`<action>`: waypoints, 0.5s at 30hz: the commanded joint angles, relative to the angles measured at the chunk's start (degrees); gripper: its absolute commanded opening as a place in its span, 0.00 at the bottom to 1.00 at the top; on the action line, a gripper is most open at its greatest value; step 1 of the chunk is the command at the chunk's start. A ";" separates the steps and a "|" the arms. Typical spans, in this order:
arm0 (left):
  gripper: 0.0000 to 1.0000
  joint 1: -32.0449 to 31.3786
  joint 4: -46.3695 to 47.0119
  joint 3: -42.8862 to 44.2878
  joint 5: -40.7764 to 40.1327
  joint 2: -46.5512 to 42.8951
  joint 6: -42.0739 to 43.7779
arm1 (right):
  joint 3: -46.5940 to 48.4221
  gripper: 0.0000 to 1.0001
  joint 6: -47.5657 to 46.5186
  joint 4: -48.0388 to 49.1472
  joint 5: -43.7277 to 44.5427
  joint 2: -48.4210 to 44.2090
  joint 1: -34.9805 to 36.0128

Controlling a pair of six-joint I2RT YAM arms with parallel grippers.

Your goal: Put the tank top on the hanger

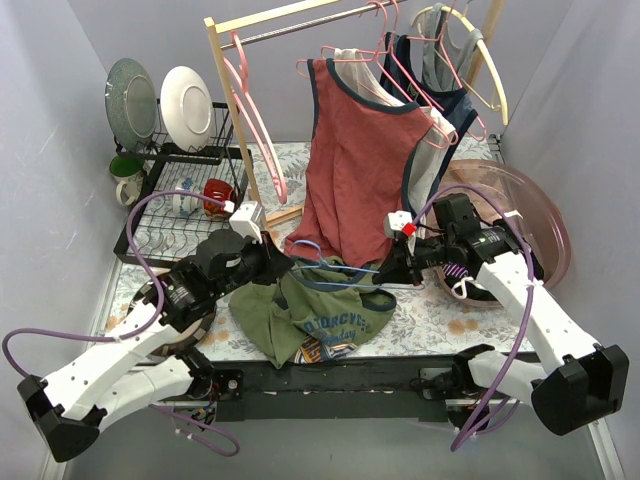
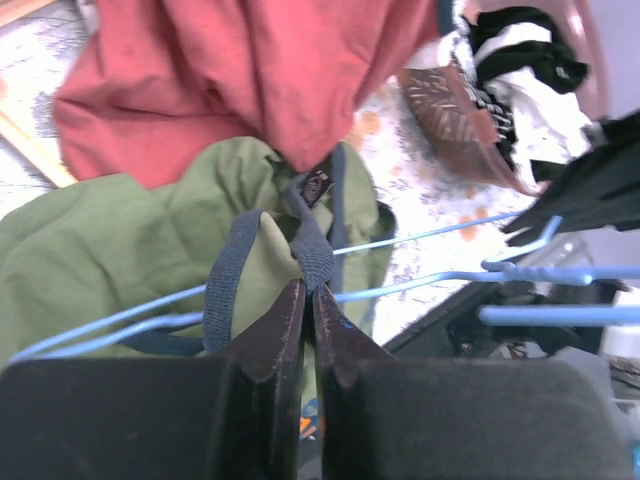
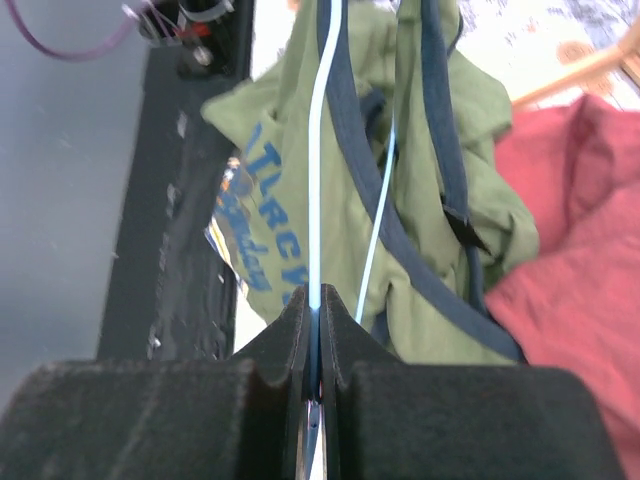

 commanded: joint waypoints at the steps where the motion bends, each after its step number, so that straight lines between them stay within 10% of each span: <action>1: 0.16 0.19 -0.95 3.19 3.66 -1.34 -0.18 | -0.42 0.01 4.99 7.62 -8.63 0.32 -0.74; 6: 0.63 0.28 -6.83 4.60 -1.08 -5.72 5.08 | -1.73 0.01 4.29 7.97 -12.84 -2.13 -4.26; 15: 0.96 0.19 -8.34 4.60 6.90 -12.94 36.35 | -2.79 0.01 -4.54 2.46 -18.48 -4.34 -8.75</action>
